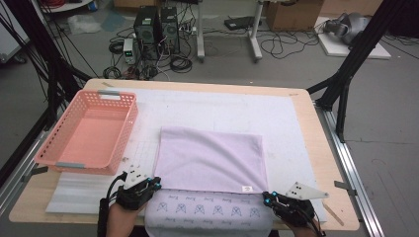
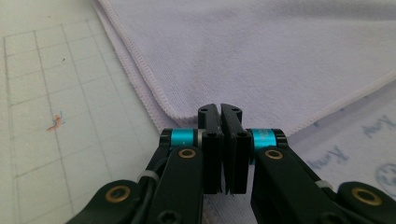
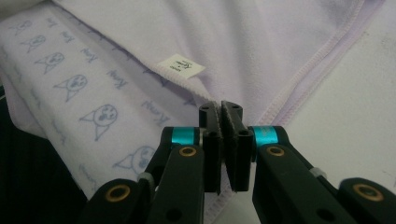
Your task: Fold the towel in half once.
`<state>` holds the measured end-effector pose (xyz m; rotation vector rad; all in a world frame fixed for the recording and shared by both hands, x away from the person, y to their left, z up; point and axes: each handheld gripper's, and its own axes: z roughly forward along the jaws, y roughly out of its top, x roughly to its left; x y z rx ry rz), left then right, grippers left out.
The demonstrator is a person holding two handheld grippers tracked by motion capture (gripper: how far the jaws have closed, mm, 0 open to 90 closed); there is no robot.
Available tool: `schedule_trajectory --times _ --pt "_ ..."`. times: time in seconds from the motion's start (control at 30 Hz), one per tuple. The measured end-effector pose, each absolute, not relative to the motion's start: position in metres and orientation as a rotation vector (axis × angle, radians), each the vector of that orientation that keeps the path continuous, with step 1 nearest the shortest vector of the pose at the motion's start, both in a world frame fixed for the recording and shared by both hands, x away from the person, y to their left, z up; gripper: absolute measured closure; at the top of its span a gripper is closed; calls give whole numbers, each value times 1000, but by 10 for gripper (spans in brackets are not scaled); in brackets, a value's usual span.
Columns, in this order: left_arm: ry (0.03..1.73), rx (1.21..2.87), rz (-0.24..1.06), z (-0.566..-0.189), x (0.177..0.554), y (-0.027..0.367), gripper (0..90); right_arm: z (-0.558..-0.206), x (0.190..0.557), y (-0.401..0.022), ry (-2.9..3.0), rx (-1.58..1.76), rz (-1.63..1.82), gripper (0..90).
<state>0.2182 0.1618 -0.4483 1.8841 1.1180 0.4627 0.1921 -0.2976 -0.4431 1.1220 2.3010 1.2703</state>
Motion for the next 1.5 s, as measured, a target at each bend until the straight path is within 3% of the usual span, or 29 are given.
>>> schedule_trajectory --times 0.57,0.63,0.67,0.8,0.93,1.13,1.43,1.47,1.5 --pt "1032 1826 321 -435 161 194 873 -431 165 -297 2409 1065 1275 862" --pt "1026 1817 323 -435 160 196 868 -431 163 -299 2421 1045 1279 784" --pt "1022 1807 323 -436 161 198 840 -431 163 -300 2408 1056 1282 713" --pt "1034 1761 338 -437 168 201 585 -427 167 -311 2265 1152 1383 586" --pt "1016 1718 358 -432 174 203 513 -428 175 -315 2166 1218 1326 583" --pt "1014 1730 373 -434 192 200 485 -437 198 -310 2109 1272 1235 632" --pt "1026 1721 358 -437 229 197 469 -452 250 -285 2183 1291 1094 636" --pt "1027 1722 358 -437 232 197 469 -450 254 -286 2168 1287 1107 663" --pt "1029 1719 354 -437 237 197 469 -450 257 -287 2167 1294 1098 760"
